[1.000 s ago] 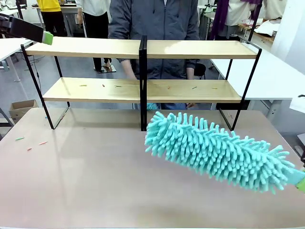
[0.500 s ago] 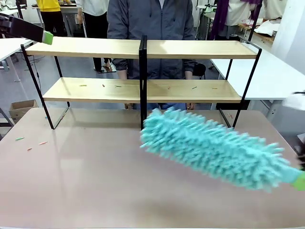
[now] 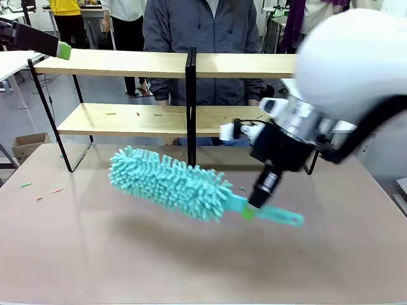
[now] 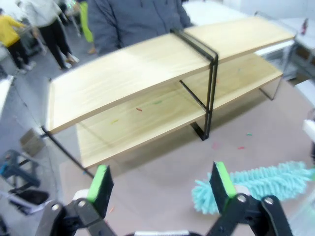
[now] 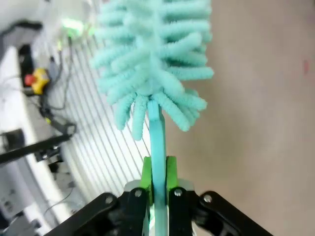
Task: Clean the shelves.
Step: Clean another randomly selected level of the Shelf with the Duster.
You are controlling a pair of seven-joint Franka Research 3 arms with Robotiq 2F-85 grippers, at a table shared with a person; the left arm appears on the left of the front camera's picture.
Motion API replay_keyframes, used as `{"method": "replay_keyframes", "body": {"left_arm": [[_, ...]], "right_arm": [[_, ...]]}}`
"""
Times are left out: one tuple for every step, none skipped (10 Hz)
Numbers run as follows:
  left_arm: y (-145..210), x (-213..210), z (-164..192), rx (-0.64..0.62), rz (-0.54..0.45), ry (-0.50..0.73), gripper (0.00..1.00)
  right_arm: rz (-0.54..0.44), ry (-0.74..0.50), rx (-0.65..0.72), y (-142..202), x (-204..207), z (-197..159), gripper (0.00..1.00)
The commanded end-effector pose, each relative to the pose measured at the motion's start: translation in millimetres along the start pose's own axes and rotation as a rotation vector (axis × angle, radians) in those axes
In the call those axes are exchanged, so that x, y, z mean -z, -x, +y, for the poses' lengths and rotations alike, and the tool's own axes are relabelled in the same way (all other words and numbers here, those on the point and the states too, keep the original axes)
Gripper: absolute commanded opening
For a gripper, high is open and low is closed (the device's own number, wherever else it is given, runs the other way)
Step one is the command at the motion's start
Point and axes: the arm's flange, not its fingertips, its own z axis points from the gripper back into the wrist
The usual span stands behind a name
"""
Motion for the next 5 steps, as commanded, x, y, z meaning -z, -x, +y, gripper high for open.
{"method": "replay_keyframes", "body": {"left_arm": [[3, -1, 0, -0.003, -0.009, 0.0, 1.0], [3, -1, 0, -0.003, -0.009, 0.0, 1.0], [3, -1, 0, -0.003, -0.009, 0.0, 1.0], [3, -1, 0, -0.003, -0.009, 0.0, 1.0], [3, -1, 0, -0.003, -0.009, 0.0, 1.0]], "right_arm": [[-0.017, -0.019, -0.018, 34, -5, 11, 0.12], [-0.017, -0.019, -0.018, 34, -5, 11, 0.12], [0.007, -0.009, -0.003, -7, 2, -6, 0.12], [0.157, 0.048, 0.098, 26, 10, -11, 0.12], [0.118, 0.061, 0.126, 11, 16, -5, 0.12]]}}
